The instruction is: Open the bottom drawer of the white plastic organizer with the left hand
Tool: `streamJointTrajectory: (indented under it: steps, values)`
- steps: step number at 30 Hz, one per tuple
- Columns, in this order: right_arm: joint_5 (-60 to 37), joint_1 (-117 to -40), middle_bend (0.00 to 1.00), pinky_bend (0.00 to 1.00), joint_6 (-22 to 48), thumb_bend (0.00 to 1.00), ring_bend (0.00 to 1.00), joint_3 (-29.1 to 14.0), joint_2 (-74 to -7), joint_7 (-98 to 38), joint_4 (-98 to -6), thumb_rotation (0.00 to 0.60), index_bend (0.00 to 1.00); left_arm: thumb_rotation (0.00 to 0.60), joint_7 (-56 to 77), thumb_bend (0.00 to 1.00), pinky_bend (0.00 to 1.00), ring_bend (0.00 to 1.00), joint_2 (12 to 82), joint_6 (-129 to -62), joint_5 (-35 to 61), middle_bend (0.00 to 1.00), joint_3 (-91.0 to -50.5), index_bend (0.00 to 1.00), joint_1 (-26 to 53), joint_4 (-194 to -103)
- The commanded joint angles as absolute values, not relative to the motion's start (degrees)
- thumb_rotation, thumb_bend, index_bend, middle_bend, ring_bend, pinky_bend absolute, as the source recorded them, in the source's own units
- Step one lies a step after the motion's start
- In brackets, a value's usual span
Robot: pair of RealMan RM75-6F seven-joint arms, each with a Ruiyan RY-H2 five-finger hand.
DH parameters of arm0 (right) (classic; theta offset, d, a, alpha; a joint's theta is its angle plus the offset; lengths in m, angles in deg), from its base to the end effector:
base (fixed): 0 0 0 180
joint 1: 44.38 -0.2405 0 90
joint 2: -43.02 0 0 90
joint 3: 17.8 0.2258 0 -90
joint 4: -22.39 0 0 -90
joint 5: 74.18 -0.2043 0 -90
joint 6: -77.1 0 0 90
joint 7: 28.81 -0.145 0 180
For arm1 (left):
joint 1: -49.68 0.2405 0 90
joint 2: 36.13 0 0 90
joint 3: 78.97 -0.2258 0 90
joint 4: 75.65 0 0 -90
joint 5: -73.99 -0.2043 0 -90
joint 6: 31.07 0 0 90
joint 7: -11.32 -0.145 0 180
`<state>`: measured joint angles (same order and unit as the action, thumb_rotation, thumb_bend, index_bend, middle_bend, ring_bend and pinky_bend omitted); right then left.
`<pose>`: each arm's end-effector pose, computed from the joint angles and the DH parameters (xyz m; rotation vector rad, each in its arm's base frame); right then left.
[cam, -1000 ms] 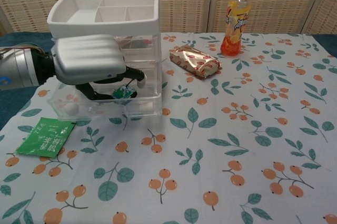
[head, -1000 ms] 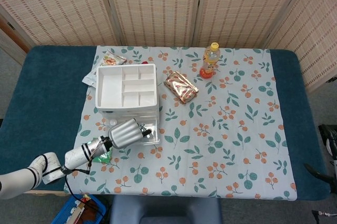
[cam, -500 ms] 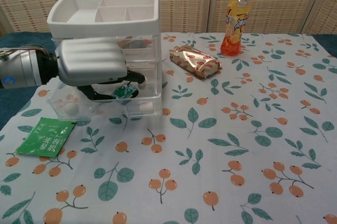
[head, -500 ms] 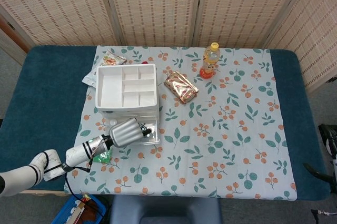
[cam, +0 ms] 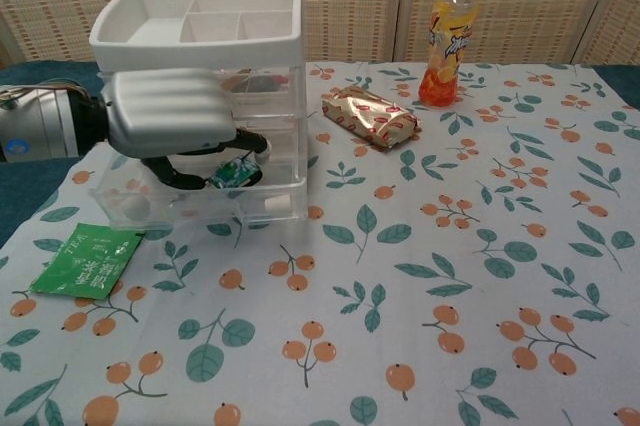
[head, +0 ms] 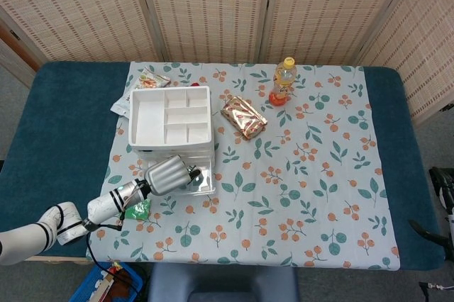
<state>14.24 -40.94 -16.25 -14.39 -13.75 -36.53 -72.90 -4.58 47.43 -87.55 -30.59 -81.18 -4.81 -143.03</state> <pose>-0.2881 -0.1390 0.2006 1.2466 -0.8902 0.9641 -0.1088 0.3356 -0.0018 -2.3540 0.1992 -0.7898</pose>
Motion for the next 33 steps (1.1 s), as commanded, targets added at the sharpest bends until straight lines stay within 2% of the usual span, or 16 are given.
streamJointTrajectory:
  steps: [1,20,33]
  values:
    - [14.2,-40.9,0.12,0.13,-16.3,0.11,0.08,-14.4,-13.7,-36.6,-72.8,0.600,0.00,0.600,-5.1,0.25,1.00,0.95,47.6,-87.2,-30.5,0.86,-81.1,0.29,-5.1,-143.1]
    - [14.0,-40.8,0.12,0.13,-16.4,0.11,0.08,-14.3,-13.8,-36.7,-72.7,0.600,0.00,0.600,-4.8,0.25,1.00,0.95,48.0,-86.8,-28.6,0.86,-81.1,0.43,-5.2,-143.8]
    - [14.2,-41.1,0.12,0.13,-16.2,0.11,0.08,-14.2,-13.7,-36.2,-73.1,0.600,0.00,0.600,-4.2,0.25,1.00,0.95,45.7,-90.2,-27.7,0.86,-80.5,0.45,-3.7,-145.7]
